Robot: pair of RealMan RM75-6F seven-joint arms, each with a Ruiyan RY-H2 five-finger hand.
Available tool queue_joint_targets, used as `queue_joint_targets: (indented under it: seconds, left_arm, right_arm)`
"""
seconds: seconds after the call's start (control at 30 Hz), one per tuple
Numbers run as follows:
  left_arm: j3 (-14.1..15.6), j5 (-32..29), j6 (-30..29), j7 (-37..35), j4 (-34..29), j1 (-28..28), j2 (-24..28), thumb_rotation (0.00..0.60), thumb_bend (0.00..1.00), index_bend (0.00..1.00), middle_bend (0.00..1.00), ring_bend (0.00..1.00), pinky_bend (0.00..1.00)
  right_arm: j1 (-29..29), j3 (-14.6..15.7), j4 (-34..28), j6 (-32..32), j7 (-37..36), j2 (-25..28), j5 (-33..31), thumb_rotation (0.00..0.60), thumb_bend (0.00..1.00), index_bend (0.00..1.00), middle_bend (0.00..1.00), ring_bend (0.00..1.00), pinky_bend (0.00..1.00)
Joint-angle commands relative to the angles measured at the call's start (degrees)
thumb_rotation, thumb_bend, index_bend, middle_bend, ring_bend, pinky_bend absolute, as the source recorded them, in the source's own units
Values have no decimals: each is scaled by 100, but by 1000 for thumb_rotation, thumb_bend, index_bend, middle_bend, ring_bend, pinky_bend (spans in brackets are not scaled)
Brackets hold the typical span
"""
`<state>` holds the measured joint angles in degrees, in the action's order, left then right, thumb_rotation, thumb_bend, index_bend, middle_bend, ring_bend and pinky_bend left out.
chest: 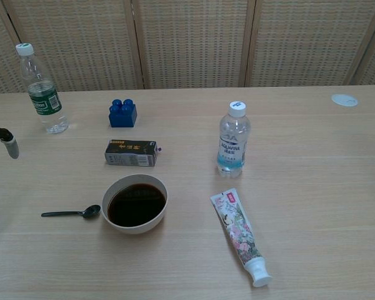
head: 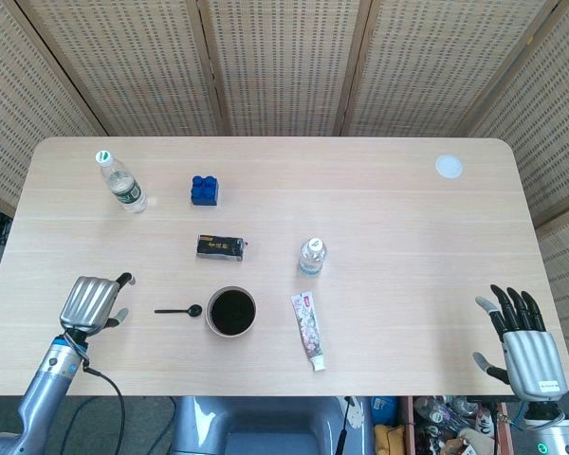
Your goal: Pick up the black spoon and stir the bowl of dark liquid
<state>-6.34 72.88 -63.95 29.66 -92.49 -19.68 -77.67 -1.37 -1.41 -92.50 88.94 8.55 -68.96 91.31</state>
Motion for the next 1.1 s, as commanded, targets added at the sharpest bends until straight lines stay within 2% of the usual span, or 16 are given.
queue_joint_targets:
  seconds: [0.03,0.43,1.1]
  left_arm:
    - [-13,-200,190,102,188,-148,-170,600,277,417,843,792,699]
    - [39,-666,528,108,888,-447,-780,600,316,462,855,799,699]
    - [128,-918,681,-232,1543,-648,-1466,600,347,497,856,800,699]
  right_arm:
    - [-6,-5,1,-14,1,-2,-12,600,199,233,141,10,12]
    - [13,5,-34,-53,53,24,-86,600,199,233,144,10,12]
    - [40,5,-70,-103,100,60,-199,600,199,233,144,10,12]
